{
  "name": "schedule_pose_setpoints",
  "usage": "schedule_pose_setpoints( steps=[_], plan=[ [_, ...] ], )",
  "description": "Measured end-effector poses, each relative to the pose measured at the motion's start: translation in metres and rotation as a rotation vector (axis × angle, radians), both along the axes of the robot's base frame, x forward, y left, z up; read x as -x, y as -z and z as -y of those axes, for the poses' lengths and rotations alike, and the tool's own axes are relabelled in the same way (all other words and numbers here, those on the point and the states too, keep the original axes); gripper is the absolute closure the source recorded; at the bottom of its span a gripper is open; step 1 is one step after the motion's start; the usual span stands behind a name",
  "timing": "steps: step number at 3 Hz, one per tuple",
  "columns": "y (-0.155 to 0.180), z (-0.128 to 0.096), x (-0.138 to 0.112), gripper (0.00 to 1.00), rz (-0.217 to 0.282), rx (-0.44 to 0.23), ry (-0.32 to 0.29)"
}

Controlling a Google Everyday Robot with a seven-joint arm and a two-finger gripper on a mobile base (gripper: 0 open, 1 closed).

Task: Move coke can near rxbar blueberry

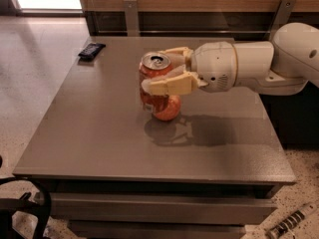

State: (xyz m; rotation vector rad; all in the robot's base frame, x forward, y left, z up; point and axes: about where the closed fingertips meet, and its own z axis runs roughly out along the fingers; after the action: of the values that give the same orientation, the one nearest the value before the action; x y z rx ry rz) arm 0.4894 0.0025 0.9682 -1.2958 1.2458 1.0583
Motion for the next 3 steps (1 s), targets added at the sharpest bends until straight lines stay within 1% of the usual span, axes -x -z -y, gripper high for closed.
schedule_pose_setpoints(
  steps=[1, 2, 3],
  plan=[
    [-0.040, 0.023, -0.028, 1.00, 0.016, -0.031, 0.005],
    [-0.077, 0.042, -0.081, 1.00, -0.013, -0.017, 0.066],
    [-0.092, 0.044, -0.130, 1.00, -0.042, 0.019, 0.153]
  ],
)
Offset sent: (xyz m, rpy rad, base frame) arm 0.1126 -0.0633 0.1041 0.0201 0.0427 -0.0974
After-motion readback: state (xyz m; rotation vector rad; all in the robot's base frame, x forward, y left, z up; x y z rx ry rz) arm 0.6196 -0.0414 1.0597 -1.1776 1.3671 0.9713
